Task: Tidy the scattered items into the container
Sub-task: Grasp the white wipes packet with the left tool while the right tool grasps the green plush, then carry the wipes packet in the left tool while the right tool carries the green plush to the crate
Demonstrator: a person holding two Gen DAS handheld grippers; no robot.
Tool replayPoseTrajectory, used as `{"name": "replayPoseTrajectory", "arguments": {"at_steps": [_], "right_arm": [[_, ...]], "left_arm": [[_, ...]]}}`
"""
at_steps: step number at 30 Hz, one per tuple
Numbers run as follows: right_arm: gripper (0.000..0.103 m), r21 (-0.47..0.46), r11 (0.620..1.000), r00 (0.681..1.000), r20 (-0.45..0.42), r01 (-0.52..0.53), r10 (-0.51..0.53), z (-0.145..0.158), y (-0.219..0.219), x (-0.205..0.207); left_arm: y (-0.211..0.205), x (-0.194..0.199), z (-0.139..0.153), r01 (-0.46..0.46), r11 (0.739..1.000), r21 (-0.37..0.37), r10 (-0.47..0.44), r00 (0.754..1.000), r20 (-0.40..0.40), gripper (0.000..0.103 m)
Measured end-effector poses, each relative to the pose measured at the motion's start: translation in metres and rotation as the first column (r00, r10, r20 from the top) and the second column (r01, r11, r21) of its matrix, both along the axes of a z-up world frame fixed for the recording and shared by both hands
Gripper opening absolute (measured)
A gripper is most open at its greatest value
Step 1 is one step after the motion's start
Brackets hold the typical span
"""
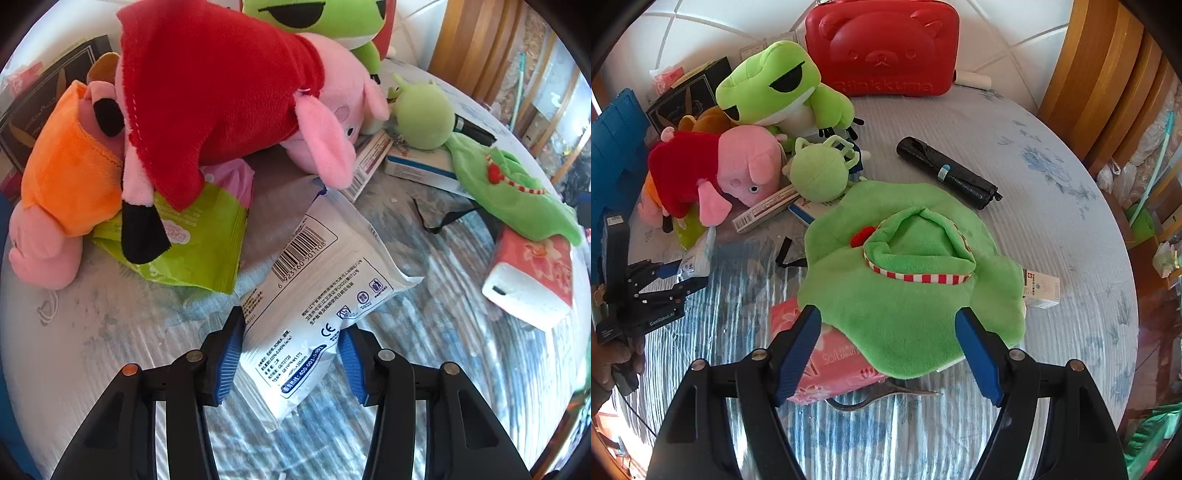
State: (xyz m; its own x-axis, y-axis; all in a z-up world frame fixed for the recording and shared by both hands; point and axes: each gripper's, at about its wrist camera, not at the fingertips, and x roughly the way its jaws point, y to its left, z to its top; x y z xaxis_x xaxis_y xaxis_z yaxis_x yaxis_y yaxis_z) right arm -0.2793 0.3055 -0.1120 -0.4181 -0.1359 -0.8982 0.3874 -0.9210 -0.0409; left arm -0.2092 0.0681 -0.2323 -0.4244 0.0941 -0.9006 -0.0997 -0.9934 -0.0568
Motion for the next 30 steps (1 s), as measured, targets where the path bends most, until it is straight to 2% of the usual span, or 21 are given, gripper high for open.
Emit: {"name": "replayPoseTrajectory", "arguments": {"at_steps": [5, 11, 18, 22, 26, 30], "right_arm": [[0.075, 0.033, 0.999, 1.000, 0.012, -0.017, 0.017, -0.017, -0.012, -0.020], [0.075, 0.063, 0.998, 0.998, 0.064, 0.003, -0.008, -0.046, -0.016, -0.046], [0.074, 0.069, 0.998, 0.998, 0.070, -0.003, -0.002, -0.053, -0.018, -0.051], [0.057, 0.056, 0.998, 0.996, 0.084, -0.006, 0.001, -0.052, -0.018, -0.052], [0.045, 0.039, 0.999, 0.996, 0.085, -0.006, 0.003, -0.051, -0.019, -0.050], [0.026, 0.049, 0.999, 0.998, 0.064, -0.019, 0.016, -0.046, -0.021, -0.044]], "left_arm": [[-0.003, 0.012, 0.011, -0.005, 1.000, 0.019, 0.005, 1.000, -0.023, 0.047], [-0.009, 0.017, 0.042, -0.037, 0.998, 0.041, 0.039, 0.998, -0.052, 0.047], [-0.006, 0.027, 0.052, -0.044, 0.998, 0.050, 0.047, 0.997, -0.055, 0.047], [-0.006, 0.032, 0.054, -0.044, 0.998, 0.048, 0.047, 0.997, -0.055, 0.047], [-0.007, 0.034, 0.058, -0.044, 0.998, 0.044, 0.047, 0.997, -0.064, 0.047], [-0.009, 0.033, 0.061, -0.048, 0.998, 0.037, 0.050, 0.996, -0.072, 0.047]]}}
